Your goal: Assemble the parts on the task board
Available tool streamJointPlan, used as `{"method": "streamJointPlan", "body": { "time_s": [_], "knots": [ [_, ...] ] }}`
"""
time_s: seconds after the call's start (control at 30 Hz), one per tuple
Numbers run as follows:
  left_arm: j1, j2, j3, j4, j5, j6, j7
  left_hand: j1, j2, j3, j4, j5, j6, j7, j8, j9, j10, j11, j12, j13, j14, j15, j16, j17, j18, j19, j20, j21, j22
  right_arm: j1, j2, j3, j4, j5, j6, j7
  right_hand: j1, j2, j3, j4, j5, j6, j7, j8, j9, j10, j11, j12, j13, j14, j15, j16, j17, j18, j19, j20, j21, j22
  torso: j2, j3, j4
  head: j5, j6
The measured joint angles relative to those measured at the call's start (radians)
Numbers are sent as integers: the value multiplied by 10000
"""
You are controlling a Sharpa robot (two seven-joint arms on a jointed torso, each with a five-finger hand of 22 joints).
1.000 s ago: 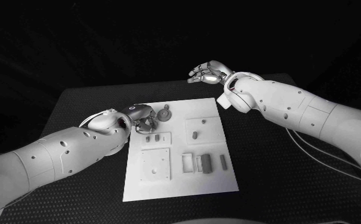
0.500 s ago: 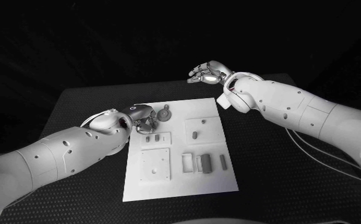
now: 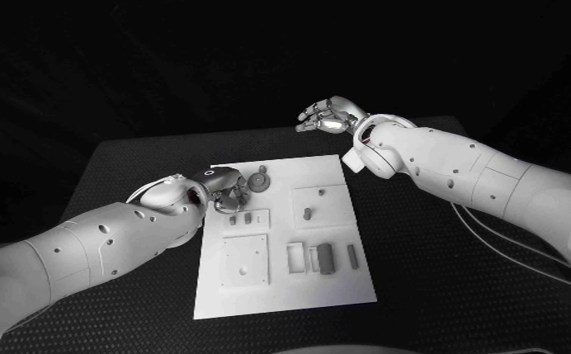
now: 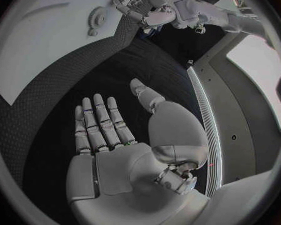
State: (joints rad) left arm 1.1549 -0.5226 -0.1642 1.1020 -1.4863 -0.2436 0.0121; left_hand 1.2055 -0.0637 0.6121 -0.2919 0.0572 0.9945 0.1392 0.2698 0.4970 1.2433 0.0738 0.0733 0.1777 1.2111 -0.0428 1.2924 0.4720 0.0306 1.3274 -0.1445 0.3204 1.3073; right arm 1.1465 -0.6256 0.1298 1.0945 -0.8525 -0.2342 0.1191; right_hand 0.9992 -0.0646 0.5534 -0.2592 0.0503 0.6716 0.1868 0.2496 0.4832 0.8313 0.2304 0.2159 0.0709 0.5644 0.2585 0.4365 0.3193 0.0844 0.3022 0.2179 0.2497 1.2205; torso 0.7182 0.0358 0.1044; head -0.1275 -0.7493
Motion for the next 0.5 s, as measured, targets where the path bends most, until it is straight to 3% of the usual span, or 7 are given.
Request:
{"method": "streamJointPlan", "body": {
  "time_s": [0.23, 0.4, 0.5],
  "knots": [
    [-31, 0, -22, -36, 21, -77, 7, 62, -299, -25, 27, 7, -419, 127, -232, -143, -592, 93, -74, -112, -112, 141, 11, 60, -2, -47, 95, -27, 3, -1, 2, 0, 1, 0, 0, -3, 0, 0, 0, 0, 0, 0, 0, 0, -9, 0, 0, 0, 0, 0, 0, 0, 0, -1, 0, 0, 0, -1, -5, -3, 6, -12, -6],
    [-25, -10, -14, -57, 27, -100, -42, 63, -400, -90, 16, 7, -602, 146, -273, -193, -883, 43, -58, -260, -165, 275, 43, 74, 5, -30, 250, -40, 8, -2, 3, 0, 2, 0, 0, -3, 0, 0, 0, 0, 0, 0, 0, 0, -8, 0, 0, 0, 0, 0, 0, 0, 0, 0, 0, 0, 0, 8, -5, -2, 6, -2, -5],
    [-15, -25, -7, -85, 30, -100, -83, -33, -496, -245, 3, 76, -833, 154, -377, -237, -1106, 96, -87, -348, -237, 346, 43, 74, 166, -93, 356, -47, 7, -2, 2, 0, 2, 0, 0, -3, 0, 0, 0, 0, 0, 0, 0, 0, -8, 0, 0, 0, 0, 0, 0, 0, 0, 0, 0, 0, 0, 7, -5, -1, 6, 5, -9]
  ]
}}
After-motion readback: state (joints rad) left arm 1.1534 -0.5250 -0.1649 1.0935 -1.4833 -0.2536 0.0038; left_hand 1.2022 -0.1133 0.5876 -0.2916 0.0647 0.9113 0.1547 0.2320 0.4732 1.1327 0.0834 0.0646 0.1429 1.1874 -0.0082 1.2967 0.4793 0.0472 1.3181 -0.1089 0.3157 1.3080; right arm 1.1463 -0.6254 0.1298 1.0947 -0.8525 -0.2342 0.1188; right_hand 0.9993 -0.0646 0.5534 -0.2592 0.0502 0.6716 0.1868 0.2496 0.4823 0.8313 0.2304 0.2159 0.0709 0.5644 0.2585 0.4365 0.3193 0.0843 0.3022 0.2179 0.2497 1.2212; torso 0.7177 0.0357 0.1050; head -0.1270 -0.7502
